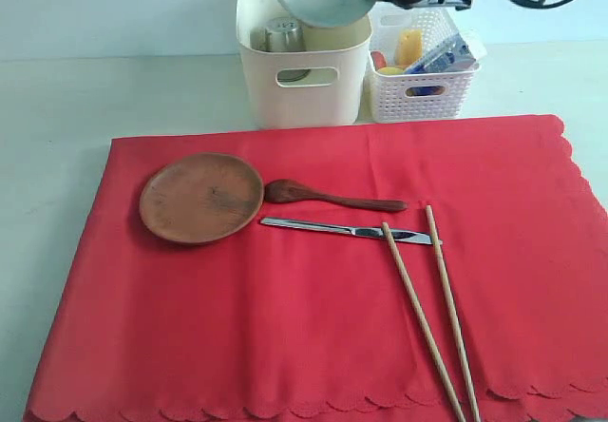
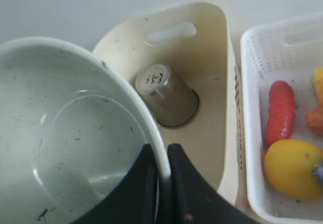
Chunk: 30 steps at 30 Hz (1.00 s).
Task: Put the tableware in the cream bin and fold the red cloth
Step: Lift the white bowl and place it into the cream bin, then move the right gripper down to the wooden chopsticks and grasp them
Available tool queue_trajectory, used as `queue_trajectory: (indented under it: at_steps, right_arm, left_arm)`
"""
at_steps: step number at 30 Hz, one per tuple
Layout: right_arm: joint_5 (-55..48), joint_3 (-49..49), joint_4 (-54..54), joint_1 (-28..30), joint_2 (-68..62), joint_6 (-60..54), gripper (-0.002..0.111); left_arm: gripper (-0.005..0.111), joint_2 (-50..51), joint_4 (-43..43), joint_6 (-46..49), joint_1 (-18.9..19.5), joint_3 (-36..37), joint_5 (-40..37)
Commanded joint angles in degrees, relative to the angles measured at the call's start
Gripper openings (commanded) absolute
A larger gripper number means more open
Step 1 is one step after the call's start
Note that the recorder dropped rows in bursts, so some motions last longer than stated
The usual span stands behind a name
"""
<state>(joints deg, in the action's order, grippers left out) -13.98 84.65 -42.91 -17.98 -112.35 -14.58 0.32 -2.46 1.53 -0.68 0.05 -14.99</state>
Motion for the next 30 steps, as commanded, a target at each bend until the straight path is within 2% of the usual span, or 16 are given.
queue_trajectory:
  at_steps: [1, 9, 12, 24, 27, 30]
  right_arm:
    - [2.53, 0.46, -1.91, 0.14, -3.32, -0.34, 0.000]
    - [4.55, 0.46, -2.05, 0.03, -4.36, -0.34, 0.000]
    - [4.68, 0.46, -2.05, 0.03, -4.36, -0.34, 0.004]
    - [4.68, 0.46, -1.94, 0.03, -4.02, -0.34, 0.051]
    - [4.18, 0.46, -1.40, 0.03, -2.63, -0.86, 0.058]
    - [2.04, 0.46, 1.37, 0.03, -0.22, -0.86, 0.059]
  left_arm:
    - [0.003, -0.32, 0.32, -0.21, 0.08, -0.05, 0.09]
    - [0.003, -0.32, 0.32, -0.21, 0.08, -0.05, 0.09]
    - [0.003, -0.32, 0.32, -0.21, 0.08, -0.05, 0.09]
    - [0.003, -0.32, 0.32, -0.21, 0.08, -0.05, 0.09]
    - [0.003, -0.32, 0.32, -0.21, 0.08, -0.05, 0.09]
    - [0.003, -0.32, 0.32, -0.21, 0.08, -0.05, 0.09]
